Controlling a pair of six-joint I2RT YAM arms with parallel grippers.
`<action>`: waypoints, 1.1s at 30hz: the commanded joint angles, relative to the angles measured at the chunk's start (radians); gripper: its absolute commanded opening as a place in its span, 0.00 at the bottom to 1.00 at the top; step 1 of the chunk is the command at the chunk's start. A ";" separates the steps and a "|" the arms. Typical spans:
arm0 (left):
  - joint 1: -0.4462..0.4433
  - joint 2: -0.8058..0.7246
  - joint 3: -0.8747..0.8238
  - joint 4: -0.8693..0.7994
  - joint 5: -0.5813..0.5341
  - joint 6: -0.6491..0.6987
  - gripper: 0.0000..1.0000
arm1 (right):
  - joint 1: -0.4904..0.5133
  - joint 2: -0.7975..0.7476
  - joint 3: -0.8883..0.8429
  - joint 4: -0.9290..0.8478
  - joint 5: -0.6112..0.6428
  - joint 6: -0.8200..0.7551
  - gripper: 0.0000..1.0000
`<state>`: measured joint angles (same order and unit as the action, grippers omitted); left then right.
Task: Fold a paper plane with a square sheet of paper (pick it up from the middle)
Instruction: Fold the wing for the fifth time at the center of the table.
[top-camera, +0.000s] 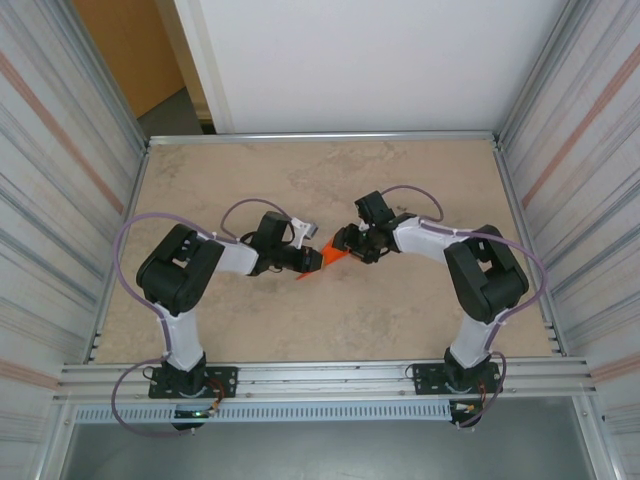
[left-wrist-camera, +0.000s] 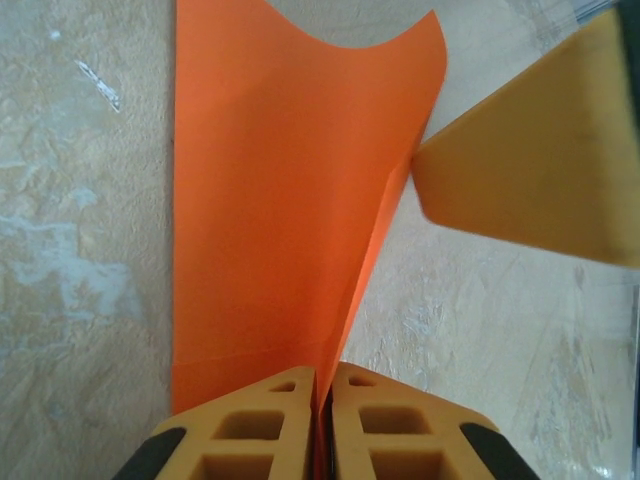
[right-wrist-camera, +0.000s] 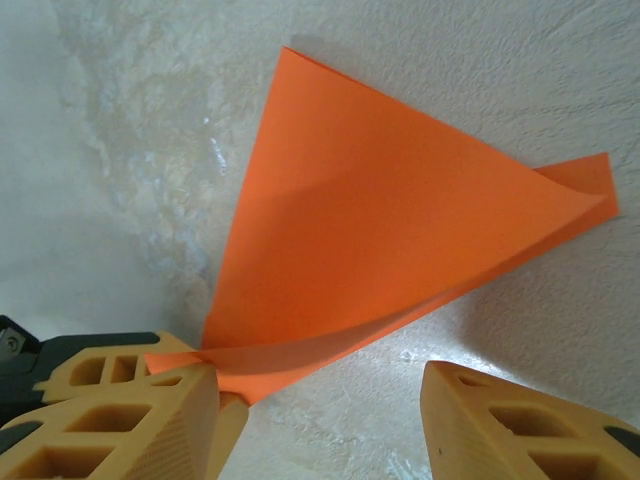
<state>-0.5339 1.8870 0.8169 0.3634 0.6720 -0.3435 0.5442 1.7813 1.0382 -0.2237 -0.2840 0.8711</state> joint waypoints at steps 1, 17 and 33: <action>0.014 0.023 0.014 -0.046 0.042 -0.054 0.12 | 0.011 0.036 0.043 -0.063 0.017 -0.039 0.56; 0.023 0.016 0.035 -0.061 0.094 -0.095 0.17 | 0.030 0.170 0.152 -0.200 0.089 -0.055 0.56; 0.022 -0.088 0.034 -0.116 0.075 -0.113 0.32 | 0.031 0.214 0.169 -0.247 0.094 -0.050 0.55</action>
<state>-0.5171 1.8404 0.8398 0.2825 0.7498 -0.4503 0.5686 1.9205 1.2213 -0.4358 -0.2352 0.8436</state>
